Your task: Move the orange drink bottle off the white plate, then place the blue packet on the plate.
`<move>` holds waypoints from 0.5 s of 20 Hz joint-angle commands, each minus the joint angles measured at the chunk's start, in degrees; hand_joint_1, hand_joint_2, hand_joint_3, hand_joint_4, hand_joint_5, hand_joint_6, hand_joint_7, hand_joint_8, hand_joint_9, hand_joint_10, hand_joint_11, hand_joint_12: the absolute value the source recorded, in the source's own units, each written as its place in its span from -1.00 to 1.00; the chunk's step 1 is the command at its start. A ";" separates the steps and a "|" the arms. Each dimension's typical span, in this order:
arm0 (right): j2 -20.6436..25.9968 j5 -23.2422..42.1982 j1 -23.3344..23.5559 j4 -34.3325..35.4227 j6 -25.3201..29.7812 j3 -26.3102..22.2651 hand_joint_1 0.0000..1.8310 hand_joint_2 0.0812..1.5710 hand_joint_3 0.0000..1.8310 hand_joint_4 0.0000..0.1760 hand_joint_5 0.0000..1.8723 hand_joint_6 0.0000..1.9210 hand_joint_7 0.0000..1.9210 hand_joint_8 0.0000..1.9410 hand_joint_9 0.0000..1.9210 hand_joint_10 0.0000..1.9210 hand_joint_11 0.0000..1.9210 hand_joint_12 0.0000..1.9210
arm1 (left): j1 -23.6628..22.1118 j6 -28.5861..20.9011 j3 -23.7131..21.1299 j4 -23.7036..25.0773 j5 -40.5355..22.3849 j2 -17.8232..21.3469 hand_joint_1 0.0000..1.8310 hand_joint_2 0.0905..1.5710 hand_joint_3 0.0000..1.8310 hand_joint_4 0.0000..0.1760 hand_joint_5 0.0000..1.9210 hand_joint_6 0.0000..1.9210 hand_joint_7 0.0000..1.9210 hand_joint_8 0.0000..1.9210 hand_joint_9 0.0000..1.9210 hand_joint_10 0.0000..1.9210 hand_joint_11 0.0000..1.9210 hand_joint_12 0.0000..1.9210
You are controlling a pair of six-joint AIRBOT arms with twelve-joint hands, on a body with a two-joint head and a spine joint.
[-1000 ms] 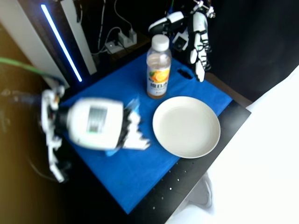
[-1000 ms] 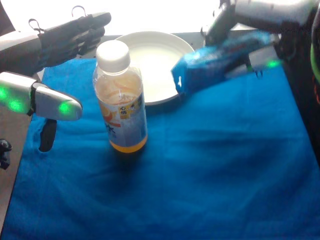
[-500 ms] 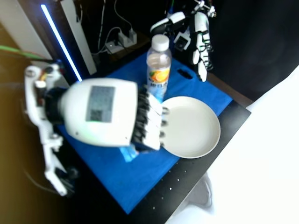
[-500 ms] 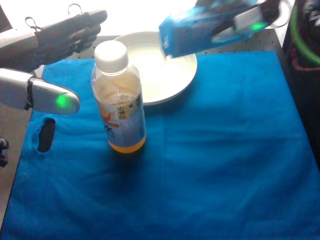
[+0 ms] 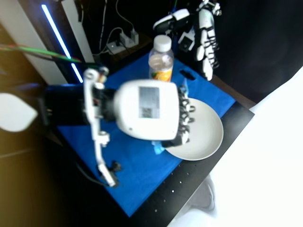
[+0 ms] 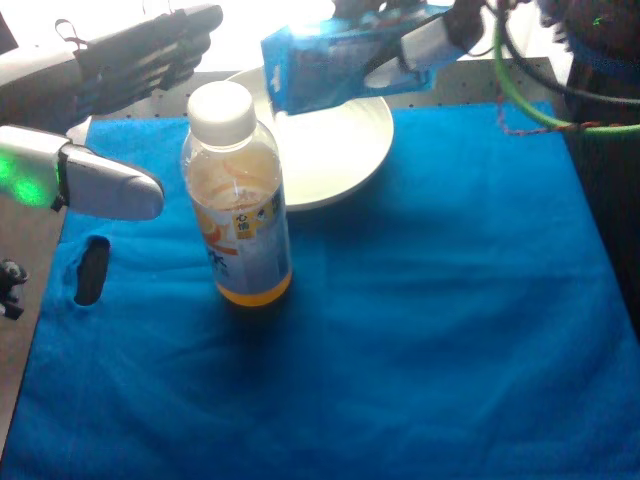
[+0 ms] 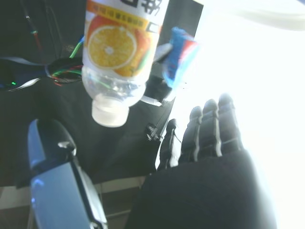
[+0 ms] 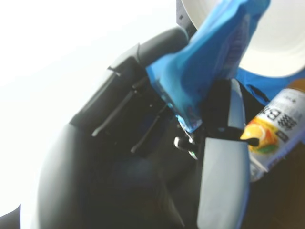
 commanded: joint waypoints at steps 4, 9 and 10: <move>-1.70 6.25 1.15 3.07 0.24 1.22 0.53 0.21 -1.00 -1.00 0.40 -0.77 0.48 -0.91 0.31 -0.15 0.16 0.14 | -1.59 -0.34 0.64 -3.10 -6.43 -0.75 -0.27 -0.22 -1.00 1.00 -1.00 -1.00 -1.00 -1.00 -1.00 -1.00 -1.00 -1.00; -3.18 6.20 1.06 3.91 0.24 2.24 0.52 0.26 -1.00 -1.00 0.22 -0.41 0.26 -0.51 0.20 0.02 -0.02 0.22 | -1.89 -0.35 0.65 -3.07 -6.61 -0.95 -0.23 -0.27 -1.00 1.00 -1.00 -1.00 -1.00 -1.00 -1.00 -1.00 -1.00 -1.00; -3.25 6.20 0.95 4.14 0.24 2.45 0.52 0.26 -1.00 -1.00 0.22 -0.41 0.26 -0.51 0.20 0.02 -0.02 0.22 | -1.92 -0.35 0.65 -3.07 -6.61 -0.98 -0.23 -0.27 -1.00 1.00 -1.00 -1.00 -1.00 -1.00 -1.00 -1.00 -1.00 -1.00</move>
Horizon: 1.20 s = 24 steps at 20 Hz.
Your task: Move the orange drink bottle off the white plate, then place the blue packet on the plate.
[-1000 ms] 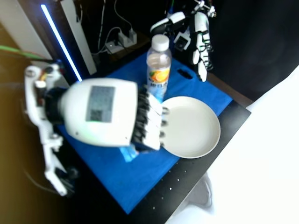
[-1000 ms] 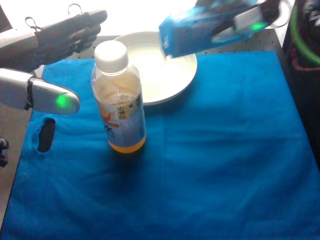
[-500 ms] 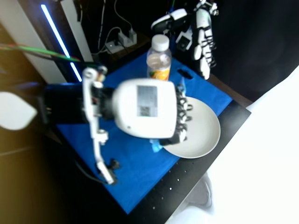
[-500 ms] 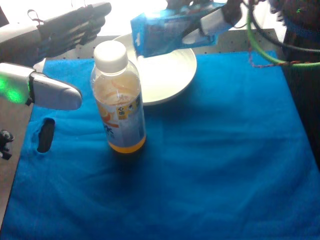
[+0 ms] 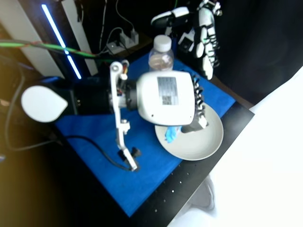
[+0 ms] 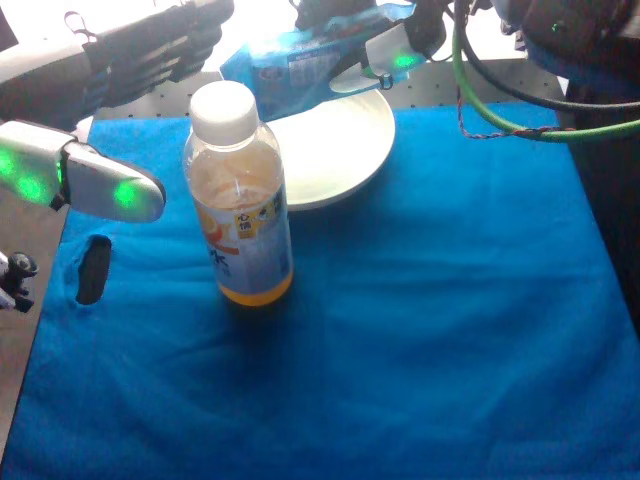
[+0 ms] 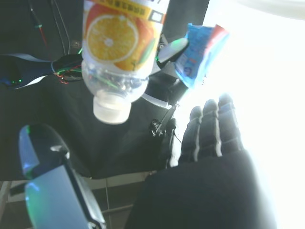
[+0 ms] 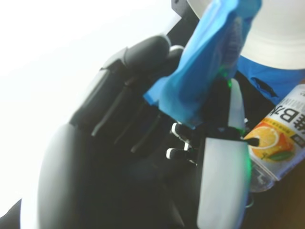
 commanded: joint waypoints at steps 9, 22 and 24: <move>0.78 6.31 0.53 4.01 2.12 0.61 -0.31 0.04 -1.00 1.00 -1.00 -1.00 -1.00 -1.00 -1.00 -1.00 -1.00 -0.94 | -1.11 -0.34 0.11 -3.55 -5.95 -0.31 -0.26 -0.24 -0.99 1.00 -1.00 -1.00 -1.00 -1.00 -1.00 -1.00 -1.00 -1.00; 11.72 15.06 0.56 4.89 5.10 -7.54 -0.40 -0.17 -1.00 1.00 -1.00 -1.00 -1.00 -1.00 -1.00 -1.00 -0.99 -0.81 | -1.08 1.74 -0.79 -6.51 -6.71 1.69 -0.32 -0.25 -1.00 1.00 -1.00 -1.00 -1.00 -1.00 -1.00 -1.00 -1.00 -1.00; 12.87 15.71 0.58 5.05 5.08 -8.80 -0.40 -0.17 -1.00 1.00 -1.00 -1.00 -1.00 -1.00 -1.00 -1.00 -1.00 -0.65 | -1.07 2.91 -1.47 -7.50 -7.21 2.68 -0.23 -0.35 -1.00 1.00 -1.00 -1.00 -1.00 -1.00 -1.00 -1.00 -1.00 -1.00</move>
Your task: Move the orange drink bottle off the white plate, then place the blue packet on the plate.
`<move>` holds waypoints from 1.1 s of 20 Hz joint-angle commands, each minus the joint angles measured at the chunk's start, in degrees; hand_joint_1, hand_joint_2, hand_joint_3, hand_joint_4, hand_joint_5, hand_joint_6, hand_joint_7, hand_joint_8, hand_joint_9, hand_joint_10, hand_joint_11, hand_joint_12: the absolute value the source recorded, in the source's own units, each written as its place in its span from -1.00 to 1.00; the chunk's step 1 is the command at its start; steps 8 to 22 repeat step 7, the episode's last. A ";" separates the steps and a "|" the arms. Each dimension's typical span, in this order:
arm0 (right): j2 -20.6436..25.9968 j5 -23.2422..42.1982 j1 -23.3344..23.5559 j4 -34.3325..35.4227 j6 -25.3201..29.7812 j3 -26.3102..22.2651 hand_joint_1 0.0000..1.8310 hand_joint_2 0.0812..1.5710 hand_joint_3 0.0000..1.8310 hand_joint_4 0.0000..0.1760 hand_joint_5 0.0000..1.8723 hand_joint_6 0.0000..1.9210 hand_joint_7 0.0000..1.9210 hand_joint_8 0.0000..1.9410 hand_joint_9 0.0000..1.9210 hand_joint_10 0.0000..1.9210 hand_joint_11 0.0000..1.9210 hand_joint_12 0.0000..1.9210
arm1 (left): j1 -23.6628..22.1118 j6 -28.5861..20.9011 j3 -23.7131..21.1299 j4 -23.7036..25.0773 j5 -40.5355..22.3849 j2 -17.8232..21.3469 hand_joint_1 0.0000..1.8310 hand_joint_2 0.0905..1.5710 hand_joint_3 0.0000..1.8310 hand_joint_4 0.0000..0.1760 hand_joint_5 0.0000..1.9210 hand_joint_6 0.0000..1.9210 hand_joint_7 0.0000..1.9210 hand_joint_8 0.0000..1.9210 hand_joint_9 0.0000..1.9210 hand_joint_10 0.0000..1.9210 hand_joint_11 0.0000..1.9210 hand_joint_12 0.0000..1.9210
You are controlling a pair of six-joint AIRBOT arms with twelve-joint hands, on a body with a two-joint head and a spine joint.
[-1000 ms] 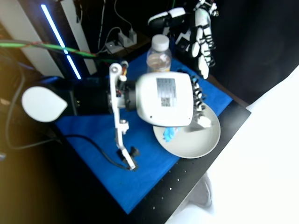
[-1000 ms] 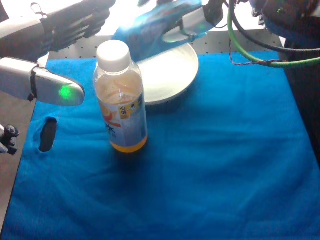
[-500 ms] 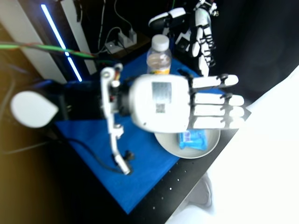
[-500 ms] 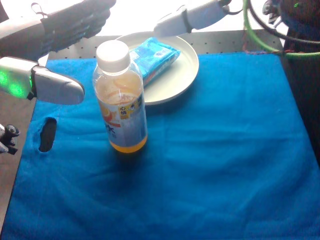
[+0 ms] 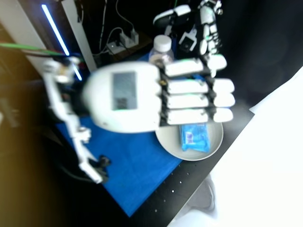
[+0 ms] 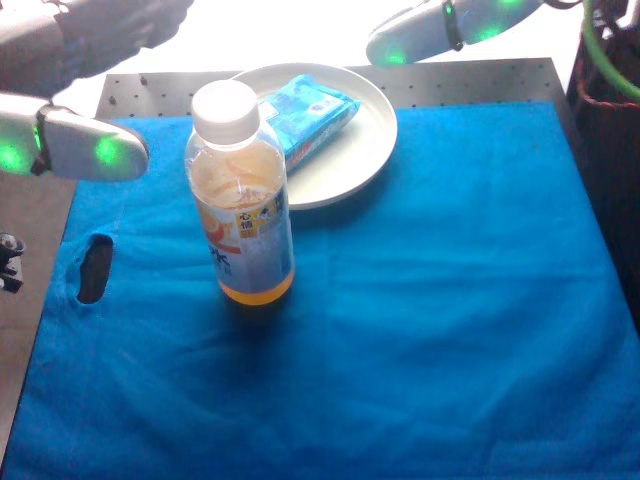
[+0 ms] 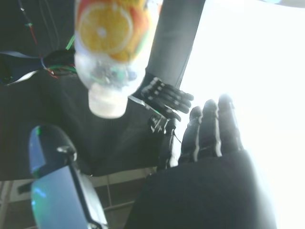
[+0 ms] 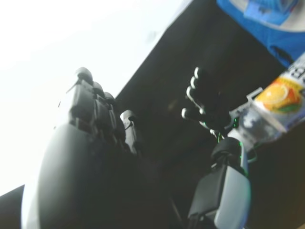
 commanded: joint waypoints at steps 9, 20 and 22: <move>7.78 6.56 0.67 5.02 -9.11 -9.29 -0.37 -0.25 -1.00 1.00 -1.00 -1.00 -1.00 -1.00 -0.99 -1.00 -1.00 -0.83 | -0.84 4.77 -2.14 -7.26 -9.30 3.30 -0.22 -0.33 -1.00 1.00 -1.00 -1.00 -1.00 -1.00 -1.00 -1.00 -1.00 -1.00; 7.78 6.56 0.67 5.02 -9.11 -9.29 -0.37 -0.25 -1.00 1.00 -1.00 -1.00 -1.00 -1.00 -0.99 -1.00 -1.00 -0.83 | -0.84 4.77 -2.14 -7.26 -9.30 3.30 -0.22 -0.33 -1.00 1.00 -1.00 -1.00 -1.00 -1.00 -1.00 -1.00 -1.00 -1.00; 7.78 6.56 0.67 5.02 -9.11 -9.29 -0.37 -0.25 -1.00 1.00 -1.00 -1.00 -1.00 -1.00 -0.99 -1.00 -1.00 -0.83 | -0.84 4.77 -2.14 -7.26 -9.30 3.30 -0.22 -0.33 -1.00 1.00 -1.00 -1.00 -1.00 -1.00 -1.00 -1.00 -1.00 -1.00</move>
